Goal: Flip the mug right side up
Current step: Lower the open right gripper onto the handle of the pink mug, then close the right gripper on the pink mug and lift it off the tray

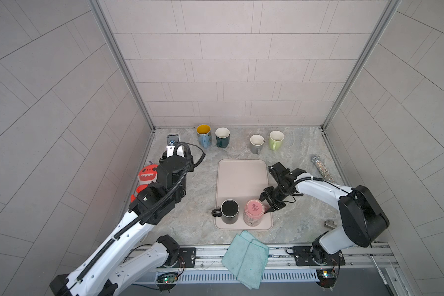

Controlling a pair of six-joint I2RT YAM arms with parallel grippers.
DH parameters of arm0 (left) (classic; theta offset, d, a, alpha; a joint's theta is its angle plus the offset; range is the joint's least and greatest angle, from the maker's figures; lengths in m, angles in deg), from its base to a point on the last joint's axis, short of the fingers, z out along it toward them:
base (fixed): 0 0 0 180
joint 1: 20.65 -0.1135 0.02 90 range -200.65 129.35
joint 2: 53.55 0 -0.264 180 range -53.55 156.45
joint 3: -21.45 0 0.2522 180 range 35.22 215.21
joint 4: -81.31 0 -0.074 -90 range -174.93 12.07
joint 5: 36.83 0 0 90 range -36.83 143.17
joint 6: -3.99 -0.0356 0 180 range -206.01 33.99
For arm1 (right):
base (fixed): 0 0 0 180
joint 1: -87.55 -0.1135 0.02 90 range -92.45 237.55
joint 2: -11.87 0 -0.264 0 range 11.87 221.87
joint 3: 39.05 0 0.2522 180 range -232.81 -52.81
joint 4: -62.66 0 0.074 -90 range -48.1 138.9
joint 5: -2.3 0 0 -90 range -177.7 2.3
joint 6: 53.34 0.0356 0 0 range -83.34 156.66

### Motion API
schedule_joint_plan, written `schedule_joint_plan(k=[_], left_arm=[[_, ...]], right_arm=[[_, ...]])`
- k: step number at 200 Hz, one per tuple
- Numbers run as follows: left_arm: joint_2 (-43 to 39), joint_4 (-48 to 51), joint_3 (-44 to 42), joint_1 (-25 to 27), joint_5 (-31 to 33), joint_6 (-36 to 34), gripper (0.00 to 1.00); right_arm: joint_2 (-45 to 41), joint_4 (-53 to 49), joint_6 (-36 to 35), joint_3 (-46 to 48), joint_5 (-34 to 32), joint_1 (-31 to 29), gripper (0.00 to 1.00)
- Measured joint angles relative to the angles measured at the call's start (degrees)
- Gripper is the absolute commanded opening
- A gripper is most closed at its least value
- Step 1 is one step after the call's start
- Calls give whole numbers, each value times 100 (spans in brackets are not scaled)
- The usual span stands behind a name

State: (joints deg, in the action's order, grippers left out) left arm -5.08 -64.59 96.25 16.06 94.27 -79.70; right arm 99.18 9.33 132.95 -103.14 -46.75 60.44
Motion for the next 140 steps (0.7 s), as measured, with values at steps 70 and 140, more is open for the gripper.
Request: schedule_joint_plan(k=[70,140], left_arm=[[0,9,0,0,-17,33,46],[9,15,-22,0,-52,35,45]], right_arm=[[0,184,20,70,70,0,0],[0,249,-33,70,55,11,0]])
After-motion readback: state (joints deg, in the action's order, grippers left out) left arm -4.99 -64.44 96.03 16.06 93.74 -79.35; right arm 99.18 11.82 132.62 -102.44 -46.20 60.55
